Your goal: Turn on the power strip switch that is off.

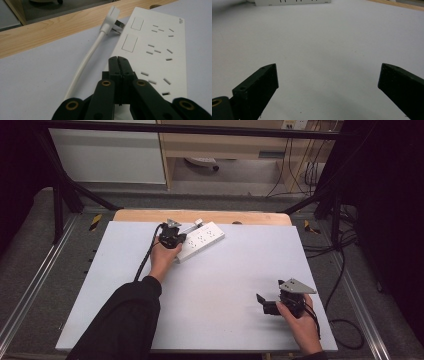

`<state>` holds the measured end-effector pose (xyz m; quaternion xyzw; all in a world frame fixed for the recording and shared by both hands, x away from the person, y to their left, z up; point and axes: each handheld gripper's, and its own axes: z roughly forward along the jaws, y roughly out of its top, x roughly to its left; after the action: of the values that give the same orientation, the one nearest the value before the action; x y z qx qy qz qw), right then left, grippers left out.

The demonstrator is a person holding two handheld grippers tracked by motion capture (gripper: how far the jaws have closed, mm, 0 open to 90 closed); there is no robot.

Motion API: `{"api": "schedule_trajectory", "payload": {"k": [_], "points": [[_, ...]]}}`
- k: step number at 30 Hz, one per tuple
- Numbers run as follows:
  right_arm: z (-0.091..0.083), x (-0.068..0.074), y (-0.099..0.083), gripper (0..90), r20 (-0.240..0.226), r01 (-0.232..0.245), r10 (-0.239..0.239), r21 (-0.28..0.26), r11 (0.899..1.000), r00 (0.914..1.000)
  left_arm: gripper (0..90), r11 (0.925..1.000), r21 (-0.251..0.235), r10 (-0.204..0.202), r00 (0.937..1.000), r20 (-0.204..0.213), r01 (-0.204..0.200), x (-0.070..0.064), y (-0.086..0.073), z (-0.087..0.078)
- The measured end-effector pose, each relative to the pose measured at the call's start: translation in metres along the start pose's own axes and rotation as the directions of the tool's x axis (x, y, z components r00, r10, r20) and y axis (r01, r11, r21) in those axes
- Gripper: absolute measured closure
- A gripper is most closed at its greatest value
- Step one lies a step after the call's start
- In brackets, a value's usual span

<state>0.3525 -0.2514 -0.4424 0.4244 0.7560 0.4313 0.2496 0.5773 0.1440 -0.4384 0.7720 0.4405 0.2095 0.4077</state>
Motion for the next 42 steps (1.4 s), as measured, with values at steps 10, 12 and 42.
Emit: {"api": "schedule_trajectory", "payload": {"k": [10, 12, 42], "points": [[0.0, 0.0, 0.0, 3.4, 0.0, -0.004, 0.004, -0.001, 1.0, 1.0, 90.0, 1.0, -0.004, -0.005, 1.0, 0.008, 0.005, -0.004, 0.0, 0.001], [0.0, 0.0, 0.0, 3.4, 0.0, -0.003, 0.003, -0.001, 1.0, 1.0, 90.0, 1.0, -0.007, -0.006, 0.9999, 0.008, 0.006, -0.004, 0.0, 0.002], [0.0, 0.0, 0.0, 3.4, -0.003, -0.004, 0.004, 0.0, 1.0, 1.0, 90.0, 0.9998, -0.02, 0.009, 0.9995, 0.029, -0.009, -0.004, 0.004, -0.009]]}}
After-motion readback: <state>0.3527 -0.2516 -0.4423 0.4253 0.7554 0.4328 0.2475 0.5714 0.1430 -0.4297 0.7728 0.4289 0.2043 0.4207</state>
